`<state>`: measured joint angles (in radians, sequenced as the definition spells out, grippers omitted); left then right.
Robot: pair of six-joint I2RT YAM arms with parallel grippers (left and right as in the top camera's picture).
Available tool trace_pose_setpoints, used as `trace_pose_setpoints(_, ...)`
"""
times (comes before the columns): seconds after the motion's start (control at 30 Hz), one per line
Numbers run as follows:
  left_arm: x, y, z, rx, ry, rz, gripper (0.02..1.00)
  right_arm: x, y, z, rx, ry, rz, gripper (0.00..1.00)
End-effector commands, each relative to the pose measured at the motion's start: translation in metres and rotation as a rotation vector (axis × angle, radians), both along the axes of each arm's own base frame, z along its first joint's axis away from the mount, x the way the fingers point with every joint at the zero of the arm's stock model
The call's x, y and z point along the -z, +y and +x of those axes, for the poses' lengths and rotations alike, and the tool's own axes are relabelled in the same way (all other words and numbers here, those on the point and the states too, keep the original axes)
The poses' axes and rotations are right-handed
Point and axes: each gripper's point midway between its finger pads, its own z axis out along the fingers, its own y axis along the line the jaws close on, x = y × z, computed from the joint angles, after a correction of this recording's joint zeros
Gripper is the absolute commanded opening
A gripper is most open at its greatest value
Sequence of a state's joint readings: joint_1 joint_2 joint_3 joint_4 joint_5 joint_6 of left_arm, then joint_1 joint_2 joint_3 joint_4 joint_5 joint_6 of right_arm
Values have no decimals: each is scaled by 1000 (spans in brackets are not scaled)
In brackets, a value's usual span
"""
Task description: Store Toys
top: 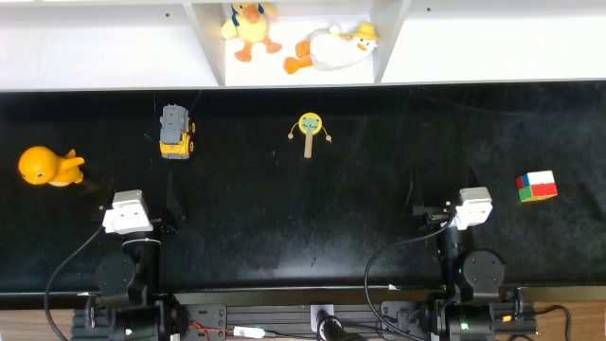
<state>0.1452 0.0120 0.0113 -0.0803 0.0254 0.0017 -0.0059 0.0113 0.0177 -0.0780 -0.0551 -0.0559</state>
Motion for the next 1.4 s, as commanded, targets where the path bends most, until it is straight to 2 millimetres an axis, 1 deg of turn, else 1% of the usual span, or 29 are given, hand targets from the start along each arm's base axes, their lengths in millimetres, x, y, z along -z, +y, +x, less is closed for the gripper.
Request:
trace_pose_setpoints(0.03, 0, -2, 0, 9, -8, -13, 998, 4, 2, 0, -10, 2, 5, 996)
trace_pose_setpoints(0.73, -2, -2, 0, 10, -8, -19, 998, 4, 2, 0, -10, 2, 5, 996)
trace_pose_setpoints(0.83, -9, -2, 0, -9, 7, -175, 998, 4, 2, 0, -10, 2, 5, 993)
trace_pose_setpoints(0.9, -15, 0, -1, -26, 49, -221, 998, 4, 2, 0, -10, 2, 5, 996)
trace_pose_setpoints(1.0, -31, 5, 0, -62, 107, -219, 998, 4, 2, 0, -10, 2, 5, 996)
trace_pose_setpoints(1.1, -47, 10, 4, -75, 214, -118, 996, 4, 2, 0, -10, 2, 5, 996)
trace_pose_setpoints(1.17, -56, 17, 8, -89, 310, -42, 996, 4, 2, 0, -10, 2, 5, 996)
trace_pose_setpoints(1.23, -60, 26, 13, -96, 427, 21, 993, 4, 2, 0, -10, 2, 5, 996)
trace_pose_setpoints(1.3, -64, 39, 21, -108, 532, 64, 996, 4, 2, 0, -10, 2, 5, 996)
trace_pose_setpoints(1.4, -70, 61, 40, -108, 632, 95, 996, 4, 2, 0, -10, 2, 5, 996)
